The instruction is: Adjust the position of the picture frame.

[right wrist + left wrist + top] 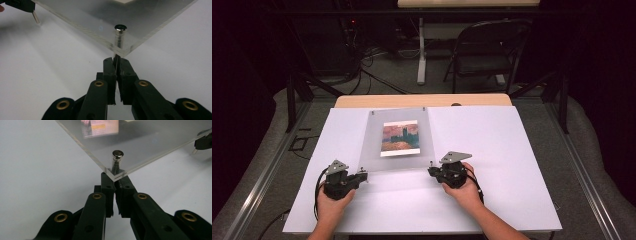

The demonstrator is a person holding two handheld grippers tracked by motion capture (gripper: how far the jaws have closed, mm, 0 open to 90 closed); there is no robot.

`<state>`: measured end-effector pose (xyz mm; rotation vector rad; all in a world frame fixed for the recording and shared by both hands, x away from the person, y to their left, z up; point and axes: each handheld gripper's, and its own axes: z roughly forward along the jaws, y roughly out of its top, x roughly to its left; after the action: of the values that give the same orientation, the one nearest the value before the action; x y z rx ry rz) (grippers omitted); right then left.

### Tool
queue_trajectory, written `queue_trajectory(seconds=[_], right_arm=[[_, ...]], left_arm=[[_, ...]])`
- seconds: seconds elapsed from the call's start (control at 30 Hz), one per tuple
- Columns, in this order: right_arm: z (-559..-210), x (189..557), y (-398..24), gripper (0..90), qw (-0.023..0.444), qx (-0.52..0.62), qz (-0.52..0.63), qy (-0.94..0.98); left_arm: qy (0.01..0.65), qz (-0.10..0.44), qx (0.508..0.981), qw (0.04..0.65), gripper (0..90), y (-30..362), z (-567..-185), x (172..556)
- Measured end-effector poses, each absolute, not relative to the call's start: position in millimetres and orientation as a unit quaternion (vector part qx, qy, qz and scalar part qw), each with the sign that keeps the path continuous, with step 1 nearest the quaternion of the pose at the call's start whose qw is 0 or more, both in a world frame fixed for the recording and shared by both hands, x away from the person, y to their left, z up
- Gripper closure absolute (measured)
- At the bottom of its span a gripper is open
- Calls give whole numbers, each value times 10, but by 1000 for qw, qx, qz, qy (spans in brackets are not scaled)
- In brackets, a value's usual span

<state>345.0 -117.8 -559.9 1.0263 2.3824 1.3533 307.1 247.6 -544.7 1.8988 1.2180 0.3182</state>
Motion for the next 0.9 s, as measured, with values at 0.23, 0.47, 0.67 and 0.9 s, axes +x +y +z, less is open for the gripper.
queue_trajectory(seconds=[0.23, 0.47, 0.67, 0.9], right_arm=[[-5553, 3433, -1275, 856, 104, 355, 457, 809], [-5477, 3336, -1426, 856, 98, 361, 449, 811], [-5434, 3269, -1563, 856, 98, 368, 446, 810], [-5385, 3219, -1770, 856, 103, 383, 447, 802]], left_arm=[[477, 117, 760, 425, 853, 2386, -5431, 3052], [467, 106, 762, 435, 854, 2271, -5402, 3033], [455, 97, 768, 440, 854, 2151, -5380, 3047], [443, 85, 772, 447, 854, 1971, -5332, 3081]])
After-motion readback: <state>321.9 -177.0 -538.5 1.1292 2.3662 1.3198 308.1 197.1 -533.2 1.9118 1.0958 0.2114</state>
